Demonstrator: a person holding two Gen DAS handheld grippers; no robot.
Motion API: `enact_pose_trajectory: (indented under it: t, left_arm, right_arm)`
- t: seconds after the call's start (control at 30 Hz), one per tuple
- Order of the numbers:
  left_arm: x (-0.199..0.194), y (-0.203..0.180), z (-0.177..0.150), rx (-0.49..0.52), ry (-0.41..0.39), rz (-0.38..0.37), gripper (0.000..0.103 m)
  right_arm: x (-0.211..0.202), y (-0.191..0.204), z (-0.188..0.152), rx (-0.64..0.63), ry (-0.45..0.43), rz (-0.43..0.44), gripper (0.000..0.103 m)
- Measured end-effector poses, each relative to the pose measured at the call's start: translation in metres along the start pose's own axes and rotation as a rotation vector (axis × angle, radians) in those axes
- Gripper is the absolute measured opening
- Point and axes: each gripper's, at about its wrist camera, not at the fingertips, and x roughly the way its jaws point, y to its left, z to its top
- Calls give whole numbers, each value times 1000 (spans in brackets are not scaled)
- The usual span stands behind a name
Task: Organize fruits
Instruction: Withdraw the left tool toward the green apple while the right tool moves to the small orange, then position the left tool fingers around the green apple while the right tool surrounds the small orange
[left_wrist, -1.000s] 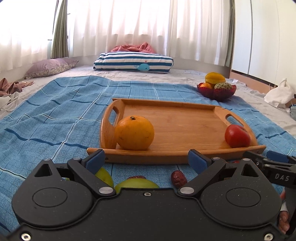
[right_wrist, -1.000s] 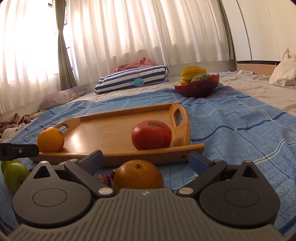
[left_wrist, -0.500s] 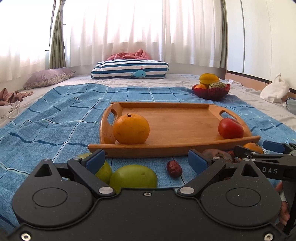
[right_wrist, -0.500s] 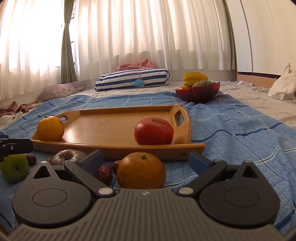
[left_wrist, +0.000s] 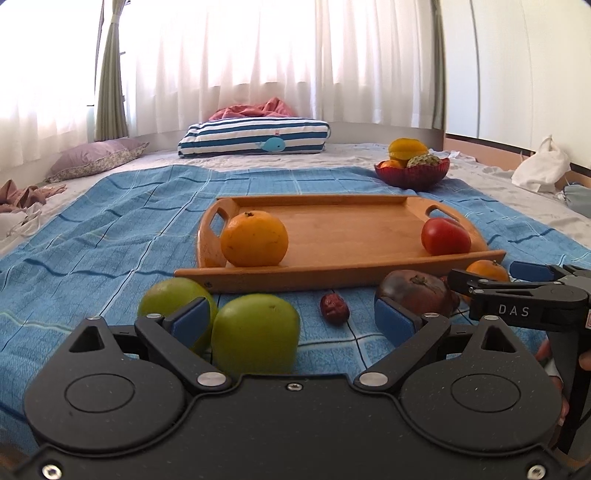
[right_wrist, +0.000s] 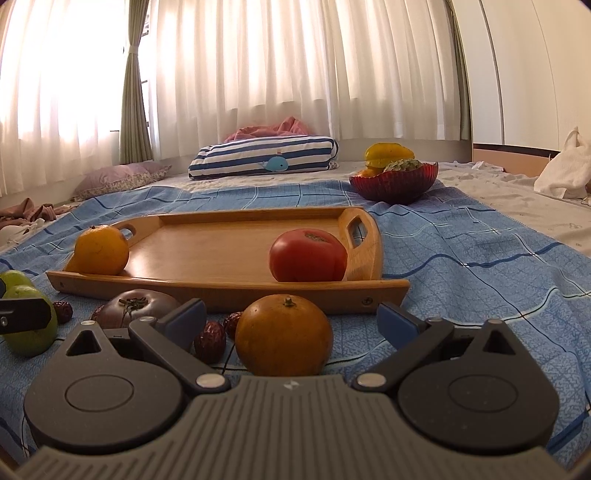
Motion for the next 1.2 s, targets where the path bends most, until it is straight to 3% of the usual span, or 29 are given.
enact_pose_trajectory:
  t: [0.33,0.77,1.2]
  left_arm:
    - [3,7,-5,-27,36,28,78]
    - [-5,6,-9,-46,7,58,59]
    - [-25,-8,-16,9,-49,9,58]
  right_arm:
    - [0,0,-3,-4,12,7,103]
    - [2,-1,-3,4,19,10,103]
    - [2,-1,-3,4,19,9,103]
